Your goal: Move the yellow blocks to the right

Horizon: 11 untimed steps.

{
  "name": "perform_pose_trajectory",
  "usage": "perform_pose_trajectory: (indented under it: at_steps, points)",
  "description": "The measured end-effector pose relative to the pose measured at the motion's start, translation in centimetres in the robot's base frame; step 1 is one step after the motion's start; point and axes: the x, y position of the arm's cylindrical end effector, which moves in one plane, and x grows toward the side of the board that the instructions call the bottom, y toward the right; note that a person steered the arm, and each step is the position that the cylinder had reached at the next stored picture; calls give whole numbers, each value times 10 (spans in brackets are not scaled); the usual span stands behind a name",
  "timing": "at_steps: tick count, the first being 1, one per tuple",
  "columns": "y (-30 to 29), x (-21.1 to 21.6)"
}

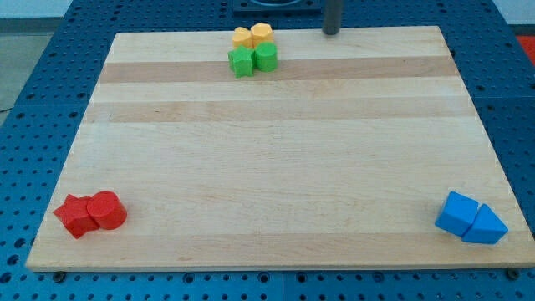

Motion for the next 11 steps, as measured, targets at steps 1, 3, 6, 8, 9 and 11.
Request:
perform_pose_trajectory:
  at_steps: [1, 3, 6, 8, 9, 11]
  points:
    - [-57, 0]
    - [-114, 29]
    - [-102, 0]
    - [-245, 32]
    - [-264, 63]
    - [-213, 62]
